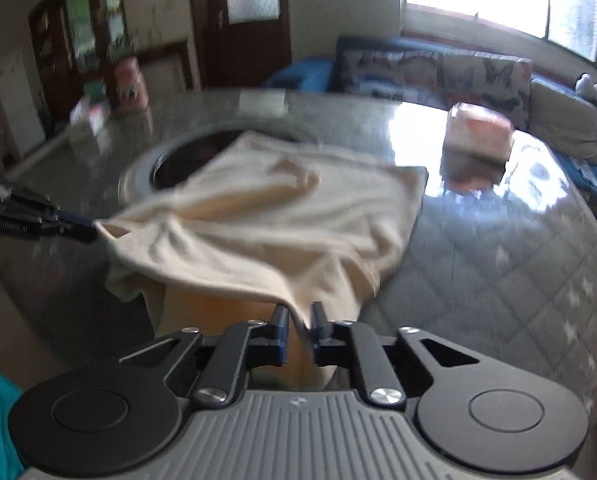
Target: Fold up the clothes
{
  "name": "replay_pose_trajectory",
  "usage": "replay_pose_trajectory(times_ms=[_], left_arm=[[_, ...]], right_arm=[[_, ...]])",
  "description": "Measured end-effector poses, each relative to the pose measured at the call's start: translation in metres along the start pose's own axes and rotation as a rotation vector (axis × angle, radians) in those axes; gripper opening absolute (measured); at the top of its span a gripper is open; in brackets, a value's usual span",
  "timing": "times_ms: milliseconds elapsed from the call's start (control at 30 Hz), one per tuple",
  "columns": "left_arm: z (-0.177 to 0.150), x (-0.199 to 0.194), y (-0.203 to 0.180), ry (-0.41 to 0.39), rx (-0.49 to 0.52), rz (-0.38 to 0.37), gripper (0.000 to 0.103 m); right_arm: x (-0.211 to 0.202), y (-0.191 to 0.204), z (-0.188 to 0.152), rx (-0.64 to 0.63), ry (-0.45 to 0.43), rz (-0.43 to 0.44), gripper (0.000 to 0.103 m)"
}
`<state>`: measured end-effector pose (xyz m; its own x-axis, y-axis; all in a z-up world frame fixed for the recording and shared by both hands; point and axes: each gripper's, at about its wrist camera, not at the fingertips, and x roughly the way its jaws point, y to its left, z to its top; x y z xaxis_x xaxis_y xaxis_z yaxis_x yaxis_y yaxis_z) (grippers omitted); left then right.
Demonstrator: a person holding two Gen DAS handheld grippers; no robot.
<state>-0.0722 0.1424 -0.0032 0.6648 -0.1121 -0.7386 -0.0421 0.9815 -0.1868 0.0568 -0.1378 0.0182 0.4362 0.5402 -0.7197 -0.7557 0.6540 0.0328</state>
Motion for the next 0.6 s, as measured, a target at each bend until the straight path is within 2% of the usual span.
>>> replay_pose_trajectory(times_ms=[100,200,233,267,300,467,600], left_arm=[[-0.009,0.001,0.003,0.033,-0.003,0.011,0.012],[-0.006,-0.008,0.006,0.003,-0.004,0.029,0.019],[-0.003,-0.011,0.006,-0.014,-0.002,0.035,0.029],[-0.001,-0.014,0.006,-0.031,0.000,0.042,0.043],[0.003,-0.016,0.006,-0.050,0.002,0.058,0.048],[0.022,-0.012,0.004,-0.095,0.001,0.074,0.054],[0.040,0.004,-0.003,-0.116,0.014,0.067,0.056]], right_arm=[[-0.005,0.012,-0.010,-0.096,0.018,-0.022,0.022],[-0.013,0.023,-0.003,-0.146,-0.023,0.002,0.033],[-0.014,0.027,0.000,-0.160,-0.037,0.015,0.035],[-0.013,0.032,0.003,-0.166,-0.050,0.040,0.036],[-0.010,0.037,0.006,-0.171,-0.060,0.064,0.036],[0.024,0.068,0.015,-0.239,-0.043,0.179,0.038],[0.049,0.084,0.016,-0.291,-0.027,0.189,0.036]])
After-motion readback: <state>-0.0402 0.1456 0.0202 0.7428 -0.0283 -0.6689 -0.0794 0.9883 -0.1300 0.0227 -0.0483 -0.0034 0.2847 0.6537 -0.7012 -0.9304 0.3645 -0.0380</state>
